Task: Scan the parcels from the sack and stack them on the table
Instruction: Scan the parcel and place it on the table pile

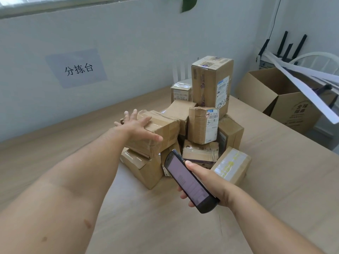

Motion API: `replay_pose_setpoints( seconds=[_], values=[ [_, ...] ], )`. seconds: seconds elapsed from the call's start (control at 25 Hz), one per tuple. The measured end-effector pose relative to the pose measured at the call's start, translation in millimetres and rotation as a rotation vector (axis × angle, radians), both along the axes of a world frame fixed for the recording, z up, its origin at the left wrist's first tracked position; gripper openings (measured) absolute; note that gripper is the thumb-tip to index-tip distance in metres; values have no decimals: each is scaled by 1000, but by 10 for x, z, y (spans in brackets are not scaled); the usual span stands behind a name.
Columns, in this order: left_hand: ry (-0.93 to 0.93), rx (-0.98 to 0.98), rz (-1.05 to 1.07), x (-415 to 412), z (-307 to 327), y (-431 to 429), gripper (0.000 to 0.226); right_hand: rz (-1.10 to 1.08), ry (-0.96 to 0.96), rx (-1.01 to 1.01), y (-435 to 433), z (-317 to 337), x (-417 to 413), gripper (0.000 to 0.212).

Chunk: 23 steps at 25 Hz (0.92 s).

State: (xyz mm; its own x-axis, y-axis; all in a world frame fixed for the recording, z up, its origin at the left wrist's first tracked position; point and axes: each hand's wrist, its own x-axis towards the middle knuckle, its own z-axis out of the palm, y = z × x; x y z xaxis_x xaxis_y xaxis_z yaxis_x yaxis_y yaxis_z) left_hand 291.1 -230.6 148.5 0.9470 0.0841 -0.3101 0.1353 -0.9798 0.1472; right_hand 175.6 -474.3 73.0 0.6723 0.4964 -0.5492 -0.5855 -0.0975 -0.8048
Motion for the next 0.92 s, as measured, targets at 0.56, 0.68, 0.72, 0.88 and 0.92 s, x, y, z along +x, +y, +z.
replay_pose_setpoints(
  seconds=[0.56,0.68,0.72,0.88,0.92],
  values=[
    [-538,-73,141,-789,-49,809,95,119,-49,-27,590,58,-293,77],
    [-538,-101,228,-1400,-77,1265,99,170,-70,-28,942,108,-608,77],
    [-531,-119,264,-1634,-113,1412,102,183,-75,-30,1073,107,-729,77],
    [-441,-191,427,-2750,-546,1962,101,243,-64,-45,1658,-5,-1342,69],
    [-396,-200,460,-3026,-717,2055,98,266,-58,-58,1794,-35,-1506,65]
  ],
)
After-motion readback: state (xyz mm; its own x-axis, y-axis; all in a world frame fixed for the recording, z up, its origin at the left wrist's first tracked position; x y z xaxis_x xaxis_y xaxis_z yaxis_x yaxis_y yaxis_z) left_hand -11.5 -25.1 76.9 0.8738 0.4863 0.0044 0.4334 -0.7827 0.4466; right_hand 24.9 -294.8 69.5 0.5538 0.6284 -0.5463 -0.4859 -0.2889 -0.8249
